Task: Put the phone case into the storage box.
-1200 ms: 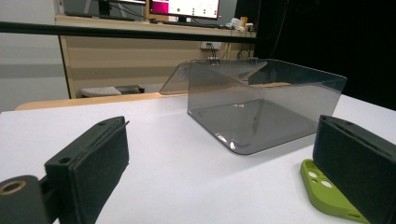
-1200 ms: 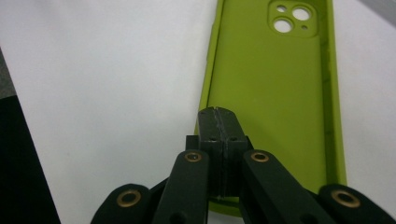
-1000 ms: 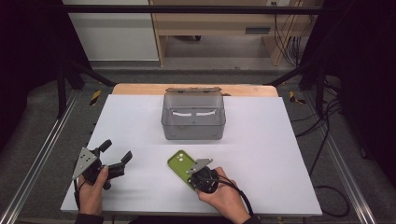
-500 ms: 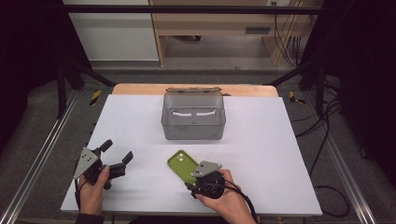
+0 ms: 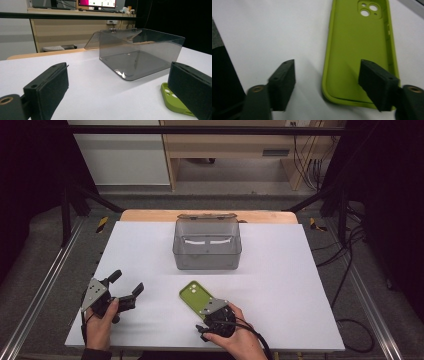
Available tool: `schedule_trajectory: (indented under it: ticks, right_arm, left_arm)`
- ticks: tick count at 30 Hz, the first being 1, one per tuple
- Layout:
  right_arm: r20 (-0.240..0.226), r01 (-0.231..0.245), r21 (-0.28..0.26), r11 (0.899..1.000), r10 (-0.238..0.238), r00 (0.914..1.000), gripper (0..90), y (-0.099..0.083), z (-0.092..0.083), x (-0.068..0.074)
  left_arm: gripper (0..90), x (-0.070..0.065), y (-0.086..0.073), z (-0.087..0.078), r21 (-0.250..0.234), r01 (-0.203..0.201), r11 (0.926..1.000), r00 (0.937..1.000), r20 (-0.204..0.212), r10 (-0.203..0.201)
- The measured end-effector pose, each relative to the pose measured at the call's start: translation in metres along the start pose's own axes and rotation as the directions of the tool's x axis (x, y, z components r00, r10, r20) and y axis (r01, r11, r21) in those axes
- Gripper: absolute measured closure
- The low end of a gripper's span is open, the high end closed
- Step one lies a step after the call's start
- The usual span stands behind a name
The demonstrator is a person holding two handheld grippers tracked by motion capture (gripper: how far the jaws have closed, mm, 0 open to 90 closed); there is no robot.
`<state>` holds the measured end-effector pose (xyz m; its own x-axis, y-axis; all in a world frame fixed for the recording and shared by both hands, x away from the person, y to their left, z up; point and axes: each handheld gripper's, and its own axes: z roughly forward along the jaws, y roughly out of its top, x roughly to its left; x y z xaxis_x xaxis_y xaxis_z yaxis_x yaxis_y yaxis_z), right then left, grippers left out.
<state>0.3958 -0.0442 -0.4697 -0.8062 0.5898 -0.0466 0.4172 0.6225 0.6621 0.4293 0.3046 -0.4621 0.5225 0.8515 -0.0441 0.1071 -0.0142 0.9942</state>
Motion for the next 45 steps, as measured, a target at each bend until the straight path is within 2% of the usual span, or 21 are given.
schedule_trajectory:
  ticks: [1, 5, 9, 12, 16, 17, 19, 26, 32, 35, 39, 43, 45]
  right_arm:
    - [-0.014, 0.0, -0.001, 1.0, 0.0, 0.9999, 42.2, 0.0, 0.0, 0.001]
    - [-0.028, 0.008, -0.001, 1.0, -0.008, 0.9996, 59.0, 0.0, 0.0, 0.002]
    - [-0.032, 0.006, 0.004, 1.0, -0.006, 0.9995, 70.1, -0.001, -0.001, 0.001]
    - [-0.035, 0.012, 0.005, 1.0, -0.012, 0.9993, 74.0, -0.001, -0.001, 0.002]
    - [-0.028, 0.013, 0.007, 1.0, -0.013, 0.9995, 77.6, -0.001, -0.001, 0.001]
    - [-0.016, 0.028, 0.008, 1.0, -0.028, 0.9995, 79.1, -0.002, -0.001, 0.002]
    - [-0.011, 0.026, 0.006, 1.0, -0.026, 0.9996, 79.8, -0.002, -0.001, 0.002]
    - [0.051, 0.044, 0.01, 0.999, -0.044, 0.9977, 84.0, -0.001, 0.0, 0.009]
    - [0.073, 0.047, 0.012, 0.999, -0.047, 0.9962, 84.8, -0.001, 0.0, 0.011]
    - [0.056, 0.021, -0.003, 1.0, -0.02, 0.9982, 85.8, -0.002, 0.0, 0.009]
    - [0.012, -0.02, -0.025, 0.999, 0.02, 0.9997, 86.9, -0.005, 0.0, 0.003]
    - [-0.045, -0.036, -0.047, 0.998, 0.034, 0.9984, 87.8, -0.007, 0.0, -0.007]
    - [-0.072, -0.028, -0.082, 0.996, 0.022, 0.9972, 87.8, -0.009, -0.001, -0.01]
  left_arm:
    - [3.0, 0.0, 0.0, 0.0, -0.001, 0.001, 1.0, 1.0, 0.0, -0.001]
    - [3.0, 0.0, 0.0, 0.0, 0.0, 0.002, 1.0, 1.0, 0.001, -0.002]
    - [3.1, 0.0, 0.0, 0.0, 0.0, 0.001, 1.0, 1.0, 0.0, -0.001]
    - [3.1, 0.0, 0.0, 0.001, 0.002, 0.001, 1.0, 1.0, 0.001, -0.001]
    - [3.1, -0.001, 0.0, 0.001, 0.011, -0.008, 0.9999, 0.9999, 0.007, 0.008]
    - [3.1, -0.001, 0.0, 0.001, 0.012, -0.009, 0.9999, 0.9999, 0.007, 0.009]
    - [3.1, -0.001, -0.001, 0.002, 0.01, -0.005, 0.9999, 1.0, 0.007, 0.005]
    - [3.1, -0.003, -0.001, 0.003, 0.017, -0.011, 0.9998, 0.9999, 0.013, 0.01]
    - [3.1, -0.001, -0.002, 0.005, 0.024, -0.004, 0.9997, 0.9999, 0.014, 0.004]
    - [3.2, -0.002, -0.003, 0.007, 0.032, 0.001, 0.9995, 0.9998, 0.017, -0.001]
    - [3.2, -0.005, -0.001, 0.006, 0.038, -0.022, 0.9991, 0.9997, 0.014, 0.021]
    - [3.3, -0.005, -0.002, 0.004, 0.046, -0.008, 0.9989, 0.9999, 0.008, 0.007]
    - [3.3, -0.006, -0.002, 0.003, 0.049, 0.004, 0.9988, 1.0, 0.0, -0.004]
